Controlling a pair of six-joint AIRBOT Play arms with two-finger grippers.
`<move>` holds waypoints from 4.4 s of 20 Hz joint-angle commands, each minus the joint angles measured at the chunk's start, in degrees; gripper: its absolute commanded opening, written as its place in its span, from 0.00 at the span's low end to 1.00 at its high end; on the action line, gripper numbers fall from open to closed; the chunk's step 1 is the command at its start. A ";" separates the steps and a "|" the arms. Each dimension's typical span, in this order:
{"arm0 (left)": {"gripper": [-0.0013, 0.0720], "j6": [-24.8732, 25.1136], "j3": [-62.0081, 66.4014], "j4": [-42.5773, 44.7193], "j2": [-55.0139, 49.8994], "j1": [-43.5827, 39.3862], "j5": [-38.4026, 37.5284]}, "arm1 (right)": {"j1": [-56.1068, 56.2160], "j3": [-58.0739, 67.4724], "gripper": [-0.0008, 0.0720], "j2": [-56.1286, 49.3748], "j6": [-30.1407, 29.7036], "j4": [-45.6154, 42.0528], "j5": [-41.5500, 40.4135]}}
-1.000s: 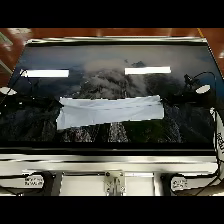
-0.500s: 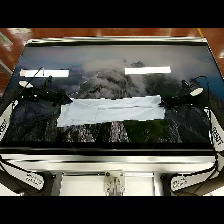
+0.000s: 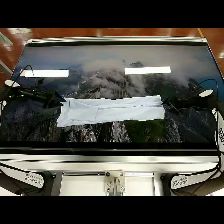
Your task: Fold the shirts.
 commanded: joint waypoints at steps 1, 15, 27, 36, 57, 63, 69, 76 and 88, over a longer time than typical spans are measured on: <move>0.56 -0.20 0.02 -0.04 3.17 0.44 -1.44 | -1.11 0.02 0.92 -3.69 -1.07 8.55 1.68; 0.07 0.13 0.02 -3.28 4.81 -15.63 12.55 | -1.16 0.02 0.09 5.73 -11.74 18.93 8.92; 0.07 2.08 0.31 -31.67 -7.04 -46.51 34.60 | -1.16 0.04 0.09 34.77 -3.32 19.67 14.03; 0.07 2.23 9.88 -38.51 -15.45 -53.35 34.42 | -1.11 0.02 0.09 39.60 -0.98 24.13 14.86; 0.07 2.23 9.86 -19.74 31.21 3.23 10.40 | 56.15 0.04 0.92 1.03 -5.77 46.86 -29.79; 0.07 3.26 8.79 -17.27 31.08 2.12 10.54 | 41.83 0.02 0.92 5.29 -4.42 39.32 -5.07; 0.07 3.32 8.48 -16.85 31.08 2.14 10.54 | 23.30 0.02 0.85 13.07 17.51 -7.65 13.25; 0.07 3.26 8.48 -16.85 31.08 2.12 10.54 | 23.30 -4.37 0.93 3.76 14.60 -3.15 7.78; 0.07 3.23 8.48 -16.90 31.10 2.12 10.56 | 24.46 5.92 0.09 4.44 -1.01 7.67 2.73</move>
